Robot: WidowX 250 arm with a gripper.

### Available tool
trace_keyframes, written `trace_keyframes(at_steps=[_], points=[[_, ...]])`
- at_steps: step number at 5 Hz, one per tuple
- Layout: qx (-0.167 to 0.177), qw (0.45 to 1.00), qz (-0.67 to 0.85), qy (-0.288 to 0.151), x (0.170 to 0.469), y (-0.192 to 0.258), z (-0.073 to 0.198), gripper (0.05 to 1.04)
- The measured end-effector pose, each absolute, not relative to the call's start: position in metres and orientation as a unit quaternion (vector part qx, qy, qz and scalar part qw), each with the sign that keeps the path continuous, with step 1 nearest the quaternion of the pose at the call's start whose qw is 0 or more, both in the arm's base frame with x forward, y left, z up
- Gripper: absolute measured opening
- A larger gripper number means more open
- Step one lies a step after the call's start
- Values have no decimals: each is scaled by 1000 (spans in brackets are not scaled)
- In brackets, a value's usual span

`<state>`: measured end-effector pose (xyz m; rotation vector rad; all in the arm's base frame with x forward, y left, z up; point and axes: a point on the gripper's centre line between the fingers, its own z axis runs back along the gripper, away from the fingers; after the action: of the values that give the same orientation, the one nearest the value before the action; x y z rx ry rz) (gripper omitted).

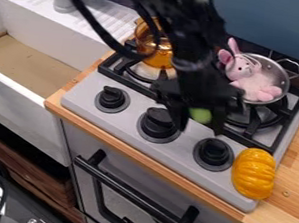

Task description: Puts the green object into the orange pot

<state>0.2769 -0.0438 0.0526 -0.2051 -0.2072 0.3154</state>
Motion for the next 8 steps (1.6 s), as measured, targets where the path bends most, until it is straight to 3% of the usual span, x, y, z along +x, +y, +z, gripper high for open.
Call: trace_keyframes(at_steps=[1,4,8], points=[[-104,973,179,-104,274,-32,64,697],[-94,941,303,-122,306,19,105,697],[-31,900,419,-119,365,48,89,694]])
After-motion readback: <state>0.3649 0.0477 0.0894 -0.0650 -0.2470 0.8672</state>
